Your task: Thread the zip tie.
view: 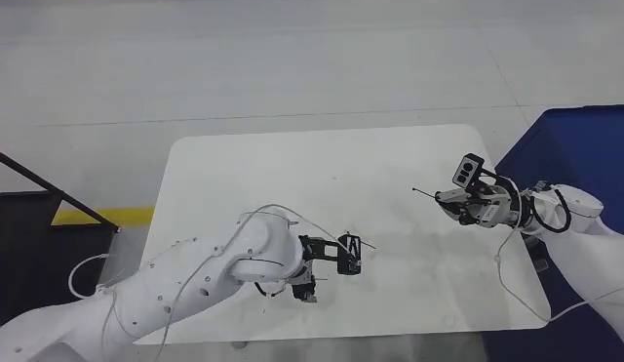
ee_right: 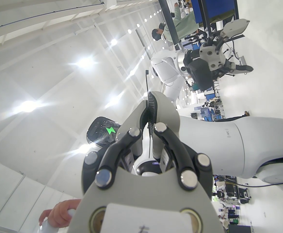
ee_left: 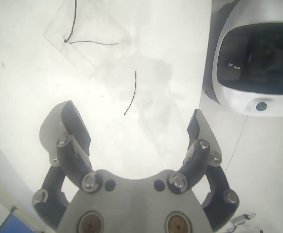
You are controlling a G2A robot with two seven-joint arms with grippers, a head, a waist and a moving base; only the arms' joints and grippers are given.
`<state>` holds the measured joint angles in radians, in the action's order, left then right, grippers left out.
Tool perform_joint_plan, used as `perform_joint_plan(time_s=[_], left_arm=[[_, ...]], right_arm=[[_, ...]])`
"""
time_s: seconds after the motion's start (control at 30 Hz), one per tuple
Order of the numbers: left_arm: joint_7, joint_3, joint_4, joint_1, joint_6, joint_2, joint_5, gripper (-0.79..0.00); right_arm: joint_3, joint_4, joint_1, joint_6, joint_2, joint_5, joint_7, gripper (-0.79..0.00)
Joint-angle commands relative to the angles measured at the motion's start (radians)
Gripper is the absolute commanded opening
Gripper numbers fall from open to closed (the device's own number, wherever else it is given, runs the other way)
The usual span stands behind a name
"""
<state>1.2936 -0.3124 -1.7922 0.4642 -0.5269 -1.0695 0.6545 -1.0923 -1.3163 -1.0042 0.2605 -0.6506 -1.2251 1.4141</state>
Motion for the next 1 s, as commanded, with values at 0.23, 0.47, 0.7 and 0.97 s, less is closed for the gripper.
perform_joint_plan(time_s=[0.23,0.47,0.7,0.97], left_arm=[[-0.043,0.111,0.155,-0.099,-0.042,-0.051,-0.03,0.0],[-0.047,0.125,0.173,-0.106,-0.046,-0.055,-0.036,0.0],[-0.086,0.118,0.225,-0.071,-0.075,-0.055,-0.015,-0.197],[-0.106,0.142,0.3,-0.059,-0.106,-0.062,-0.026,-0.323]], right_arm=[[0.0,0.0,0.0,0.0,0.0,0.0,0.0,-0.785],[0.0,0.0,0.0,0.0,0.0,0.0,0.0,-0.785],[0.0,0.0,0.0,0.0,0.0,0.0,0.0,-0.785],[0.0,0.0,0.0,0.0,0.0,0.0,0.0,-0.785]])
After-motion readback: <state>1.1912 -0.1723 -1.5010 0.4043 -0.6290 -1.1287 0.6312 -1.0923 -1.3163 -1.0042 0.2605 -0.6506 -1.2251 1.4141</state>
